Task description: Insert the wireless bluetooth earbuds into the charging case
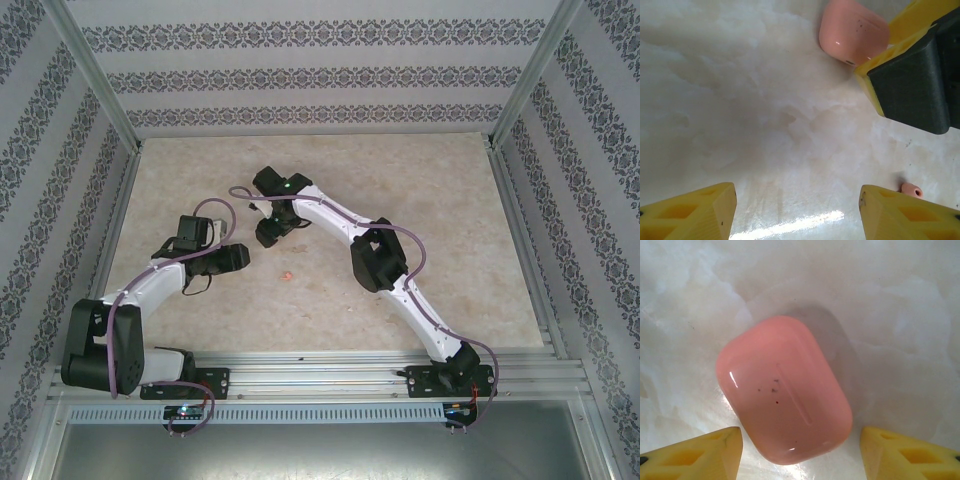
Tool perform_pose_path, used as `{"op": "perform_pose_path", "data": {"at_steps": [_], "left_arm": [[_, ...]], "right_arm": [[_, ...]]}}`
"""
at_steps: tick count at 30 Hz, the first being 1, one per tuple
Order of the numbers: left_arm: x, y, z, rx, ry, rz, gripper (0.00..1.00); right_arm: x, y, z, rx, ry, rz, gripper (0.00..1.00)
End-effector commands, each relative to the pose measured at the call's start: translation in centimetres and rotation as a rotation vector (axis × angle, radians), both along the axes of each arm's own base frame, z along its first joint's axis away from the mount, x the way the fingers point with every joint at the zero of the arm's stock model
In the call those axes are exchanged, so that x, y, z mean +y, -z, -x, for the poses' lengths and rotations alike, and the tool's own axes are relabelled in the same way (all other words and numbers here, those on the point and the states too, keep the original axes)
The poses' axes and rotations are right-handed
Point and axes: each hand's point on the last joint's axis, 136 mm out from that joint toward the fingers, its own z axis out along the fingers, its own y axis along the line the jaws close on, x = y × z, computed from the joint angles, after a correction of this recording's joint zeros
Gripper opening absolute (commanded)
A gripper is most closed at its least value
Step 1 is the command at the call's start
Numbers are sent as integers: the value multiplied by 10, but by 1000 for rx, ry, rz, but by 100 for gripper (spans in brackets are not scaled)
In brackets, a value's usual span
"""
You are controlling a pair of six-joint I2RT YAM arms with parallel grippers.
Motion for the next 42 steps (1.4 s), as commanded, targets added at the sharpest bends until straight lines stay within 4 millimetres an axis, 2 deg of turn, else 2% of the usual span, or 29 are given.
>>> {"op": "perform_pose_path", "data": {"at_steps": [1,7,14,19,23,28,32,38,42], "left_arm": [[5,-7,1,-2,-23,10,66],[5,-10,5,-9,-37,22,66],[2,-8,6,-9,-62,71,66],[3,-6,7,-5,-77,88,66],[7,-9,6,-8,-100,99,66],[12,-29,5,-78,-128,105,65],[15,-37,8,-100,-136,104,66],[3,-33,9,-66,-94,179,65],[-2,-26,6,-35,-87,212,64]], "right_arm": [[10,6,13,14,-64,-1,63],[23,-3,12,-59,-150,-17,71],[31,10,14,-52,-188,-24,70],[25,24,24,-9,-205,7,63],[20,25,31,10,-215,21,58],[13,19,45,-28,-229,4,52],[6,10,62,-75,-236,-46,47],[-16,4,91,-63,-193,-100,42],[-29,2,101,-60,-169,-96,44]]}}
